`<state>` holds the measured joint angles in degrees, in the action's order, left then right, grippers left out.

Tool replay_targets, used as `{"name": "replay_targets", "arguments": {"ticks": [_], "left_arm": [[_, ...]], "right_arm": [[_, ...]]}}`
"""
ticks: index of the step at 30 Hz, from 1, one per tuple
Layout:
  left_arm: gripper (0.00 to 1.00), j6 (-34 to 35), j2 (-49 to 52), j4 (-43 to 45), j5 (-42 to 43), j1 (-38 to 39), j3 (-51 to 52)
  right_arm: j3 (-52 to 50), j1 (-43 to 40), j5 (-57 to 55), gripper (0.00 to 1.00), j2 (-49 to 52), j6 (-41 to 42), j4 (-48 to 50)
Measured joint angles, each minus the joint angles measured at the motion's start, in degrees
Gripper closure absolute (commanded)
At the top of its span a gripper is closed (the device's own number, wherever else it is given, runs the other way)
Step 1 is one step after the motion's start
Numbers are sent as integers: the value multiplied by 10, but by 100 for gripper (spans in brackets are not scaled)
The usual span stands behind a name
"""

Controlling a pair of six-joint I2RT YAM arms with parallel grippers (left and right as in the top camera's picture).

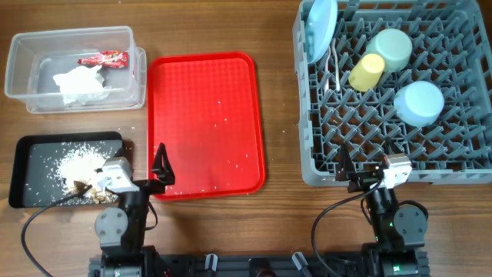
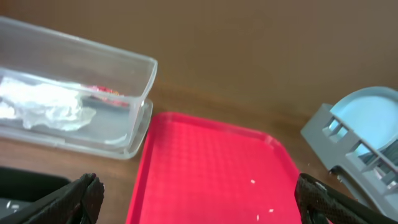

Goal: Sort waste into correct bins and load items into the dishwasher rack

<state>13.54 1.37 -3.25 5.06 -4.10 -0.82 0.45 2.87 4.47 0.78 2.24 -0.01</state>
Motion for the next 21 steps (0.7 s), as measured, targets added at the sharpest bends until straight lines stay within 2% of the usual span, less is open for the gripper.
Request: {"name": "replay_targets", "arguments": {"ticks": [15, 21], "left_arm": [[0, -2, -6, -7, 0, 31, 0], [0, -35, -6, -7, 0, 31, 0]], "right_arm": [[0, 0, 0, 0, 0, 0, 0], [0, 0, 0, 0, 0, 0, 0]]}}
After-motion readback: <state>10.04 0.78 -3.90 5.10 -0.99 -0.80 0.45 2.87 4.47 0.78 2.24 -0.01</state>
